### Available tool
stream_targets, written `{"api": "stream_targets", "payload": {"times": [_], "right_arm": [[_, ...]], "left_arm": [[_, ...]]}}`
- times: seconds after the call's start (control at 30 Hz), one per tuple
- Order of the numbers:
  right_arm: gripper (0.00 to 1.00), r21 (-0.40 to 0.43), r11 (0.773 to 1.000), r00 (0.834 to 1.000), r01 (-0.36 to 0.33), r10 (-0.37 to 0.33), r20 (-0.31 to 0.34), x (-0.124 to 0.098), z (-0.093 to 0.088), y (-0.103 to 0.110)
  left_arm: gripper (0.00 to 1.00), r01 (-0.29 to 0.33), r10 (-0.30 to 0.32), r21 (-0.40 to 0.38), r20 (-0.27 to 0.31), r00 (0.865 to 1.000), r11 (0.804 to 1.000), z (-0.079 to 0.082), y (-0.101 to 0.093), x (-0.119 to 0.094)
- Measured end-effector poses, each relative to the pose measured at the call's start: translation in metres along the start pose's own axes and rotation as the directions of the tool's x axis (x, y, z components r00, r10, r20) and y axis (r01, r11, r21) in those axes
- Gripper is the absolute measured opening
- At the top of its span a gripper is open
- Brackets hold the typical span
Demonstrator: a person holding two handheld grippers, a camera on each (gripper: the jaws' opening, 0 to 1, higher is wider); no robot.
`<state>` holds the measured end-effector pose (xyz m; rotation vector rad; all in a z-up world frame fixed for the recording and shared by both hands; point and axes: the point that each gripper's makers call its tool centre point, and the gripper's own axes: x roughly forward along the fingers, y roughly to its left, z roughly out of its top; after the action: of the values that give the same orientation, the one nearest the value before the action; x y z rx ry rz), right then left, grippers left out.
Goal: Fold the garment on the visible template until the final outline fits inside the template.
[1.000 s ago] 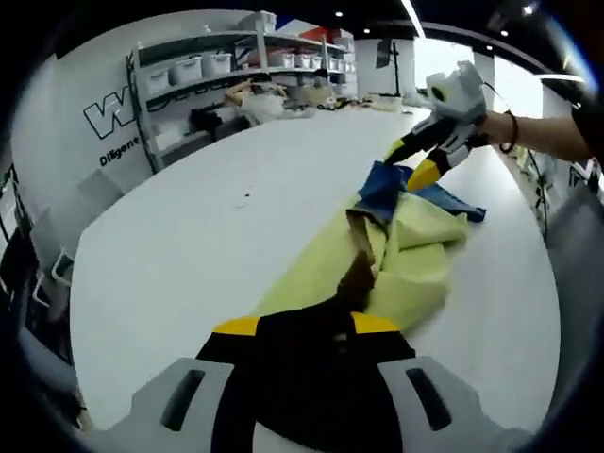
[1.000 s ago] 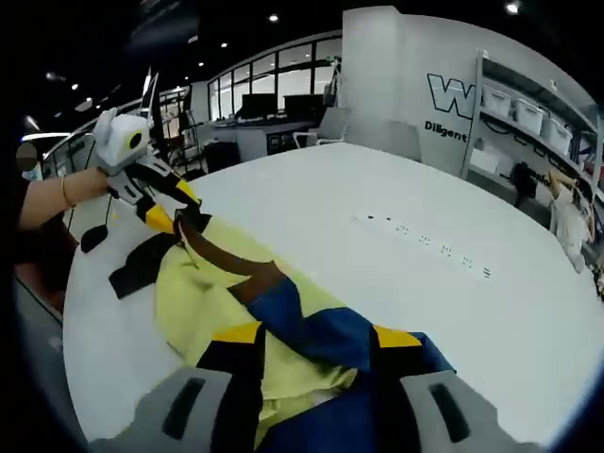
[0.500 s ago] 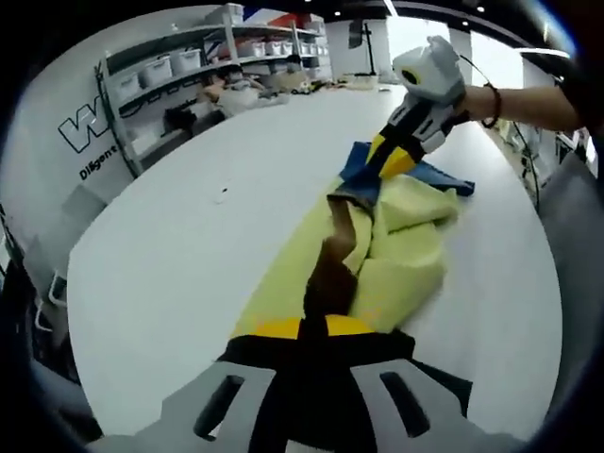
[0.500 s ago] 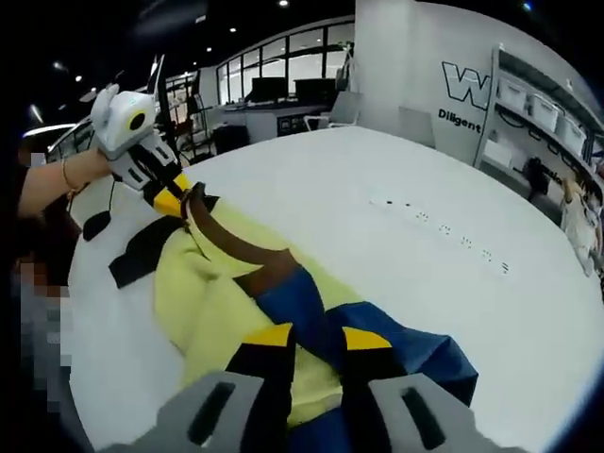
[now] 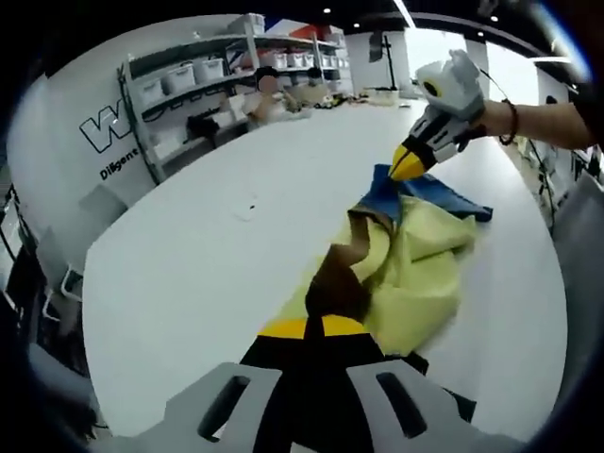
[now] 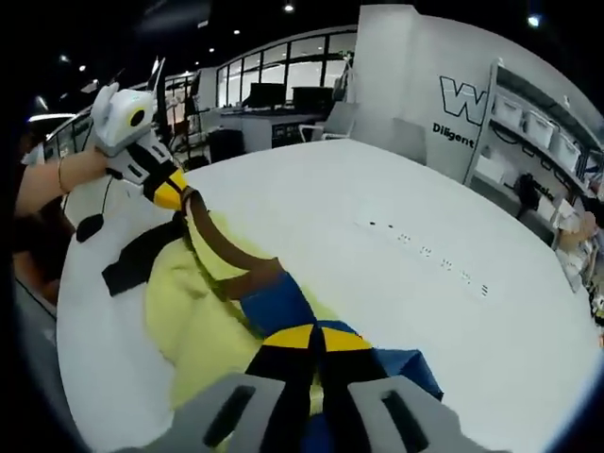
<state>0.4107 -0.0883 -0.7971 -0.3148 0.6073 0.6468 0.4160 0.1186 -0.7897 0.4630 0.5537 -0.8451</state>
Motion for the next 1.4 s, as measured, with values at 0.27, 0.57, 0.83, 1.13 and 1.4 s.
{"api": "stream_targets", "payload": {"times": [0.27, 0.57, 0.83, 1.13, 1.4], "right_arm": [[0.0, 0.121, 0.989, 0.995, 0.087, -0.093, 0.043, 0.008, 0.019, -0.032], [0.0, 0.206, 0.968, 0.985, 0.139, -0.158, 0.074, 0.036, 0.033, -0.065], [0.0, 0.226, 0.941, 0.966, 0.252, -0.26, 0.007, 0.062, 0.023, -0.087], [0.0, 0.249, 0.914, 0.947, 0.32, -0.315, -0.061, 0.089, 0.006, -0.099], [0.0, 0.263, 0.906, 0.944, 0.331, -0.318, -0.092, 0.1, -0.002, -0.104]], "left_arm": [[0.07, -0.095, 0.095, -0.01, -0.001, 0.996, 0.995, 0.018, 0.029, 0.015], [0.07, -0.163, 0.161, -0.087, -0.034, 0.986, 0.983, 0.023, 0.061, 0.045], [0.07, -0.194, 0.183, -0.111, -0.102, 0.978, 0.975, 0.014, 0.077, 0.078], [0.07, -0.235, 0.217, -0.091, -0.175, 0.96, 0.968, -0.005, 0.087, 0.111], [0.08, -0.244, 0.236, -0.021, -0.188, 0.953, 0.97, -0.01, 0.092, 0.118]]}}
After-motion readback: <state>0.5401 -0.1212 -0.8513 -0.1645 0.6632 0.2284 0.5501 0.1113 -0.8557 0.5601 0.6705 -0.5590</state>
